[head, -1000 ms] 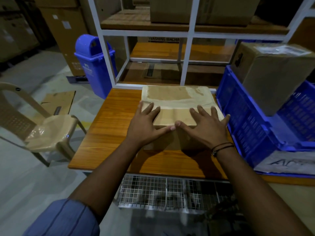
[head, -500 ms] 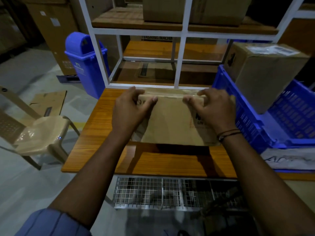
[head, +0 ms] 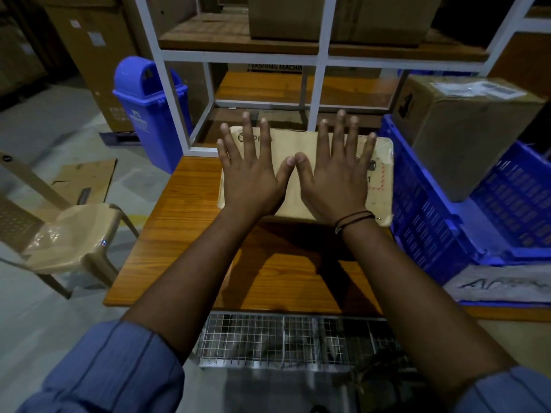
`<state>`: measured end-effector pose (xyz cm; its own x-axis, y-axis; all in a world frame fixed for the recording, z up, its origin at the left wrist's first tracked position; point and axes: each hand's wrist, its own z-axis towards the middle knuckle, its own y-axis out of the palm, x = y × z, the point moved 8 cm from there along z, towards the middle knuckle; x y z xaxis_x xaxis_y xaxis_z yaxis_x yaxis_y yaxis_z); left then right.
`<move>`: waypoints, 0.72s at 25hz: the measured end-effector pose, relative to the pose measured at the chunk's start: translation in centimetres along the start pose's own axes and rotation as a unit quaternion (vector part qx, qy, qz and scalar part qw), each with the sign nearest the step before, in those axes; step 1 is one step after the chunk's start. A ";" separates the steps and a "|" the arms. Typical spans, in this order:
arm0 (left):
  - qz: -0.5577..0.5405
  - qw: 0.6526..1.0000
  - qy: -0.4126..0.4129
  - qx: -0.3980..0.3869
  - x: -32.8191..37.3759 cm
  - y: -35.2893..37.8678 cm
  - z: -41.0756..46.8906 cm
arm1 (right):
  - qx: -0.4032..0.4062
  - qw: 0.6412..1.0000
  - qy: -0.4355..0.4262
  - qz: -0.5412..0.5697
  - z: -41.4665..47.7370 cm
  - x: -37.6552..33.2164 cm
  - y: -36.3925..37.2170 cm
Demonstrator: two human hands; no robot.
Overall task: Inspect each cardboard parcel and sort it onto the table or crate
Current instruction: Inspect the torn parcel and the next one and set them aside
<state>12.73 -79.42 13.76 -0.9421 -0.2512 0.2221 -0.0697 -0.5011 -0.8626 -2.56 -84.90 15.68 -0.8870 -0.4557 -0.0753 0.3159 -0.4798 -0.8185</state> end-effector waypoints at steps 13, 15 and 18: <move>-0.004 1.000 -0.018 0.008 0.2 0.8 0.7 | -0.039 0.999 0.007 0.002 0.1 3.2 1.1; -0.001 1.000 -0.020 0.009 0.2 0.9 0.5 | -0.036 0.999 0.004 -0.010 -0.3 3.5 1.1; -0.009 0.999 -0.033 0.002 0.4 0.7 0.4 | -0.042 0.999 -0.001 -0.008 -0.2 3.3 1.0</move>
<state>12.47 -80.20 13.39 -0.9174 -0.2955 0.2667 -0.0852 -0.5086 -0.8568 -5.25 -86.78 14.50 -0.8906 -0.4507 -0.0603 0.2724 -0.4225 -0.8645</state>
